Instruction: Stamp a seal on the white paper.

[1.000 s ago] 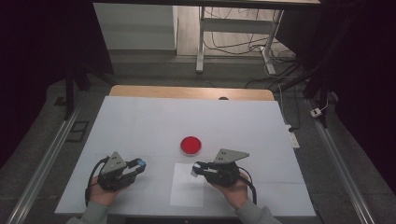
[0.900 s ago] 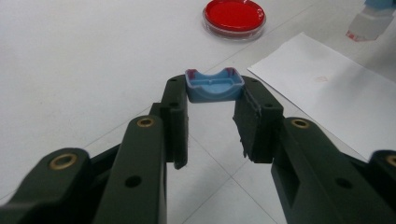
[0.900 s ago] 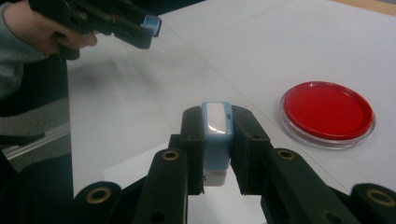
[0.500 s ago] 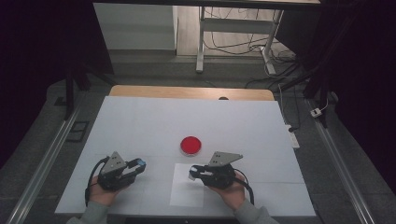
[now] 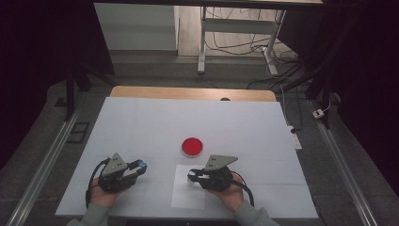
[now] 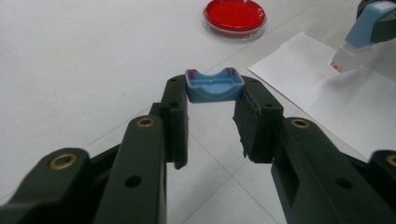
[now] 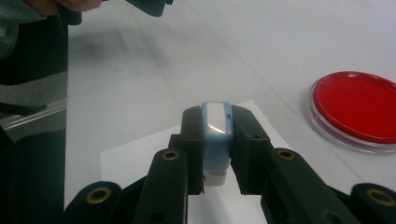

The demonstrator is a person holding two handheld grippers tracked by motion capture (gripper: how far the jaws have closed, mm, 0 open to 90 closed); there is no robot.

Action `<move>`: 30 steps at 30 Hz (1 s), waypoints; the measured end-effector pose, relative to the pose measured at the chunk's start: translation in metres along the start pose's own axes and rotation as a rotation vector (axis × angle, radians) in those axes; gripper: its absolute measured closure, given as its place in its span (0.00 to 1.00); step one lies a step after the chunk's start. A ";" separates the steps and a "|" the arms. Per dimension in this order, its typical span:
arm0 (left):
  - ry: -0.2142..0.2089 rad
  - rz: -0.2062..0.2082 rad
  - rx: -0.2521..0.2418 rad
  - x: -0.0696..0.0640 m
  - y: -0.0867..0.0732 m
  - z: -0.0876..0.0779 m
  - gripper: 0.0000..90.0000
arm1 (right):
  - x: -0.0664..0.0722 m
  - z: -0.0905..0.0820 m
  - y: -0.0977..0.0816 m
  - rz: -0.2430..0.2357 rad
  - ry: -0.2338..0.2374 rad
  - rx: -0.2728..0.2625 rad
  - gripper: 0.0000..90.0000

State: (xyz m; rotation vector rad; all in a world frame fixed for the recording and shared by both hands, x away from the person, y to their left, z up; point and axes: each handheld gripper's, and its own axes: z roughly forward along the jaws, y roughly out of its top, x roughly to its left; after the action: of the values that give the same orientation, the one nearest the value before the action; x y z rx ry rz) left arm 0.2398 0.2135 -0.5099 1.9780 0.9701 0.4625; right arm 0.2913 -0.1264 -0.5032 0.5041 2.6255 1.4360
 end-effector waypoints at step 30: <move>0.003 -0.002 -0.001 0.000 0.000 -0.001 0.73 | -0.001 0.012 -0.004 -0.029 -0.005 0.046 0.83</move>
State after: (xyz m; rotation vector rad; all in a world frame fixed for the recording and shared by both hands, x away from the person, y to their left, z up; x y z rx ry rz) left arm 0.2391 0.2144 -0.5093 1.9756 0.9734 0.4649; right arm 0.2941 -0.1193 -0.5131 0.4723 2.6561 1.3671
